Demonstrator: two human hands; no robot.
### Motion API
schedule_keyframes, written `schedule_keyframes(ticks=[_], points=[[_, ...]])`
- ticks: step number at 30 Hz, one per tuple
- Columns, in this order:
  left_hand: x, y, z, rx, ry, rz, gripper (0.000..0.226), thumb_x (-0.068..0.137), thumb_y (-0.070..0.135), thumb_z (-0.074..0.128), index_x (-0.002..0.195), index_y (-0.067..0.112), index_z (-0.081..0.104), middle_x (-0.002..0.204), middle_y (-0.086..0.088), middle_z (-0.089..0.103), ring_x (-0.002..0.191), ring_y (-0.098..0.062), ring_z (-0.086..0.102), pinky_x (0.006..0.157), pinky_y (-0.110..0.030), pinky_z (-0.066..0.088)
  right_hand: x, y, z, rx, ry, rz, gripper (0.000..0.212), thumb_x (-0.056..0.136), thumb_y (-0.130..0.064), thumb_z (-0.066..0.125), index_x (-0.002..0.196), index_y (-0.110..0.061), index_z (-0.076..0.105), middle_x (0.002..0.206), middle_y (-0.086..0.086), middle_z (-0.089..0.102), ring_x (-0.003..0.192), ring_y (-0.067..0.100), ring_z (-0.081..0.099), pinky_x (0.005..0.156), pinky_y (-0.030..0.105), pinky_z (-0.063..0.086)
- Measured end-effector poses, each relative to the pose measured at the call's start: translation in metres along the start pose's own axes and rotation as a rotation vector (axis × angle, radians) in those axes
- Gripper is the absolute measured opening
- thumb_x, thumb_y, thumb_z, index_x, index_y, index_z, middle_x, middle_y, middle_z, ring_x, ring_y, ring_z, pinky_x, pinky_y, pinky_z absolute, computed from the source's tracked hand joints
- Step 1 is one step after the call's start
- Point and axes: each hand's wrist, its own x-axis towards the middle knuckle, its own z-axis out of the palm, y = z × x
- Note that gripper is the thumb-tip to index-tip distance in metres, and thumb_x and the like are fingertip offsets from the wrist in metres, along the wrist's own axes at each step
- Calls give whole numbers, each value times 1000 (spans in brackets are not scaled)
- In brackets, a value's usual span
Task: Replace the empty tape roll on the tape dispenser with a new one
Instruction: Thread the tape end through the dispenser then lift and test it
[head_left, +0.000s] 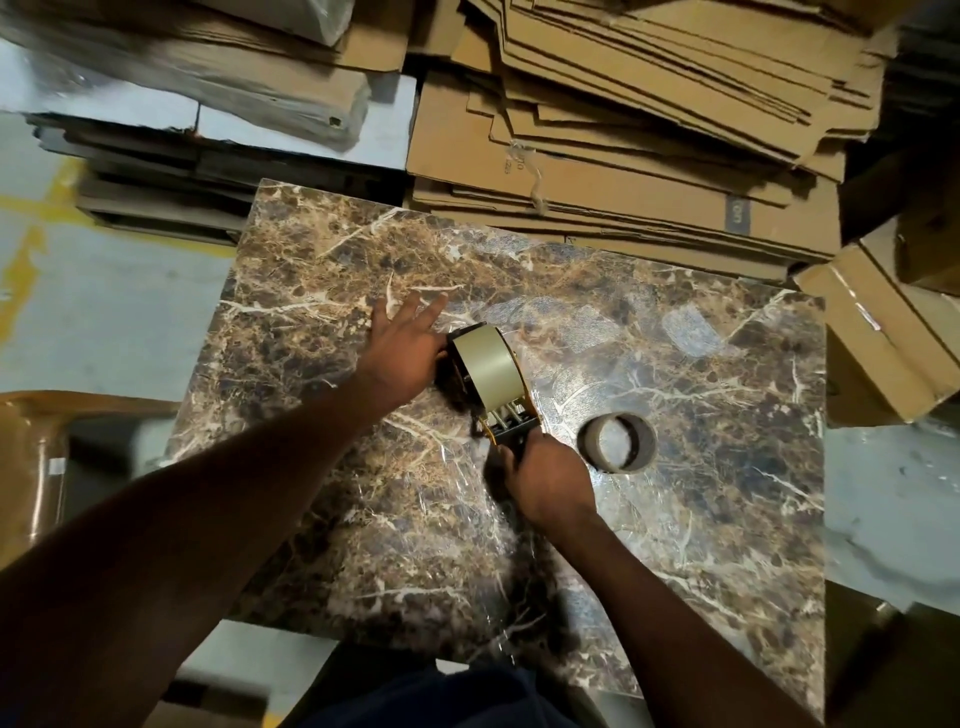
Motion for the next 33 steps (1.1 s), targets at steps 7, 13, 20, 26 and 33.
schedule_keyframes(ticks=[7,13,20,26,33], points=[[1,4,-2,27,18,-8,47,105,61,35,146,46,51,174,-4,18,157,-41,21,118,-78,15,-38,30,13,4,-46,40,43,105,-48,46,119,-10,60,111,14,71,103,34,70,82,40,53],[-5,16,-6,108,10,-45,52,106,58,30,150,39,50,172,-9,24,156,-41,25,118,-77,17,-97,66,28,10,-100,79,40,104,-49,45,117,-16,62,109,8,72,96,25,70,83,37,55],[-14,58,-2,219,-47,-103,112,88,90,7,162,9,24,173,-21,3,159,-45,9,121,-74,1,-120,78,27,-69,-125,69,39,104,-46,44,107,-16,69,101,6,74,88,21,71,78,33,54],[-33,93,10,56,0,106,81,98,70,39,160,18,34,172,-17,19,158,-38,19,128,-62,11,-119,78,22,-30,-153,67,40,106,-46,41,117,-13,61,107,9,71,92,24,70,80,35,54],[-36,83,24,-182,-46,175,79,99,59,54,164,21,29,175,-4,12,162,-28,7,129,-46,3,-117,67,8,7,-182,99,39,104,-46,48,115,-13,64,108,9,72,96,27,71,83,39,57]])
